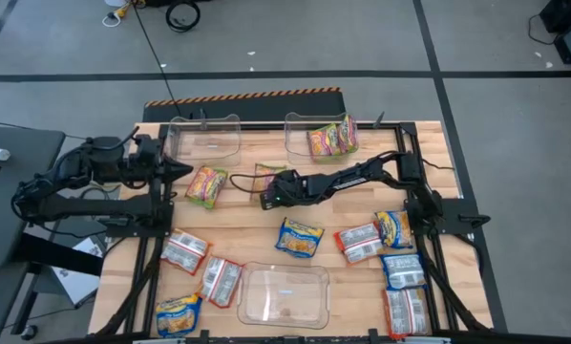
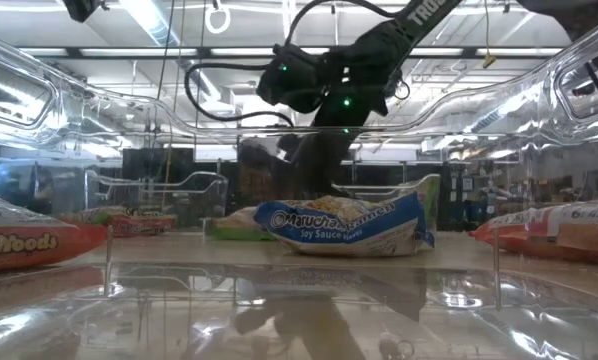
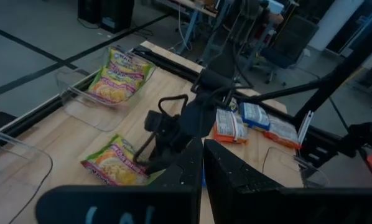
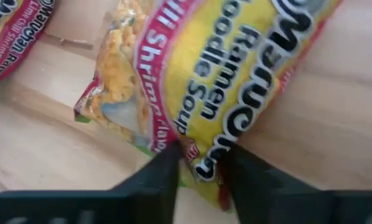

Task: Sort Maruchan noodles
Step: Put the green noodle pack into the top right transparent bin

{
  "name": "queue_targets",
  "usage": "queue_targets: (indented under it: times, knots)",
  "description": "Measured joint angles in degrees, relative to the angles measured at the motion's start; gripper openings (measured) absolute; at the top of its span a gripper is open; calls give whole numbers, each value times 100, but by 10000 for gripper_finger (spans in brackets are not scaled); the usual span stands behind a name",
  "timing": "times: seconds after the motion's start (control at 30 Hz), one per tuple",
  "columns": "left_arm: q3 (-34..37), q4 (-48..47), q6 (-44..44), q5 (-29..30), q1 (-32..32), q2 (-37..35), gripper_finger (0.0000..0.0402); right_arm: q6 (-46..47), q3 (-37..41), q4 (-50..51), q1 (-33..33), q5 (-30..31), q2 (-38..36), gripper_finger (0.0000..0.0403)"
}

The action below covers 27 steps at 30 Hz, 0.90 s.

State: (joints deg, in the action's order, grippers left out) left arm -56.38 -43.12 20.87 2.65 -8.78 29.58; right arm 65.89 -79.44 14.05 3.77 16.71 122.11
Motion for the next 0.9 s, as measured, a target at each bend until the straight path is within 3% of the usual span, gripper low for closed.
queue_targets:
  times: [0.1, 0.17, 0.33, 0.47, 0.57, 0.9]
  knots:
    - [0, 159, 101, 156, 0, 2, 21, -591, -188, 302, -18, 93, -15, 30]
    - [0, 295, 104, 312, 0, 2, 21, -941, -417, 784, -23, 53, -102, 12]
    - [0, 430, 106, 427, -2, 6, 21, -1362, -1705, 2856, -31, -136, -616, 6]
    - [0, 440, 108, 703, 0, 112, 21, -1651, -2801, 4376, 106, 199, -882, 5]
    - [0, 510, 107, 852, -2, 239, 21, -2282, -3380, 4889, 320, 550, -1098, 4]
    - [0, 731, 229, 805, 0, 822, 21, -4942, -3656, 5820, 1356, 984, -1029, 4]
